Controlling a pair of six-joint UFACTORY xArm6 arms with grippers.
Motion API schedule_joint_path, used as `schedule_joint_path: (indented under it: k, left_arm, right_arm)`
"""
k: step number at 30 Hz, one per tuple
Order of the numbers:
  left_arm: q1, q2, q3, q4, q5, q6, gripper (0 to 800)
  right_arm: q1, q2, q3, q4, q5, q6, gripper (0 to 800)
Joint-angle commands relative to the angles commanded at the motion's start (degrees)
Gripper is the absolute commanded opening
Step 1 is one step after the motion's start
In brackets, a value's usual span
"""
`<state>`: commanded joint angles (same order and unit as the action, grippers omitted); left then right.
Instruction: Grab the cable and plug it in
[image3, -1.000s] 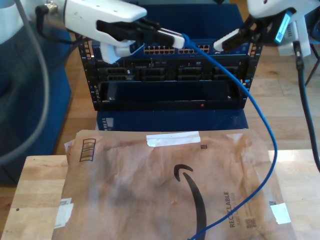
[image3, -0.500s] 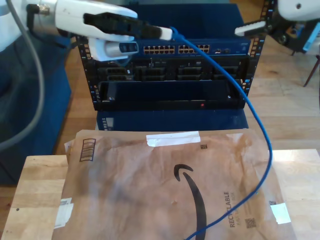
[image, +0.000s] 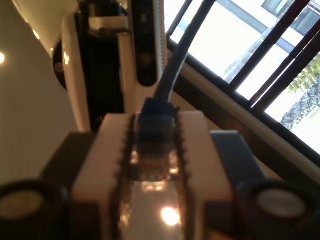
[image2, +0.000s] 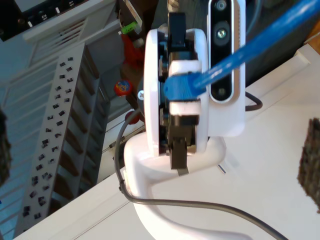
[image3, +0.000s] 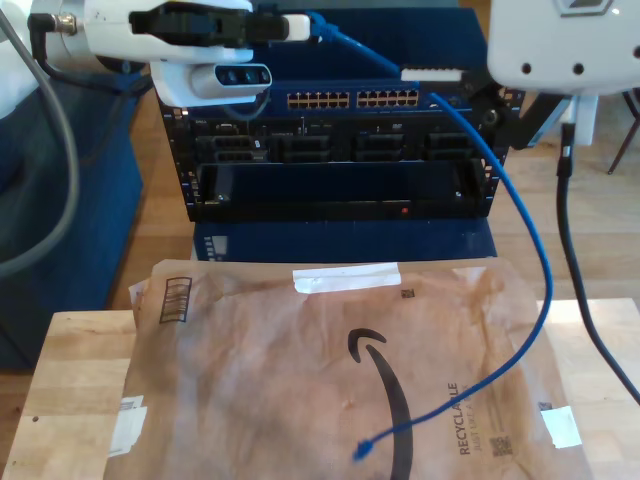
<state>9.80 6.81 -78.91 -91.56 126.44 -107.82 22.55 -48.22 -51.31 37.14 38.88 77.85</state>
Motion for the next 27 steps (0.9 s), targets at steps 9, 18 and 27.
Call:
schedule_joint_path:
  k: [9, 18, 27]
  left_arm:
    - [-0.18, -0.18, 0.53, -0.70, 0.00, -0.79, 7]
    - [-0.09, -0.18, 1.23, -1.41, 1.14, -0.88, 16]
    - [0.00, -0.18, 1.93, -3.08, 2.11, -3.25, 20]
  right_arm:
    - [7.56, 4.48, 0.97, -0.44, -7.56, -0.35, 791]
    - [7.65, 5.36, 1.93, -0.18, -10.29, -0.18, 627]
    - [9.93, 5.63, 2.73, -0.18, -13.63, -0.09, 472]
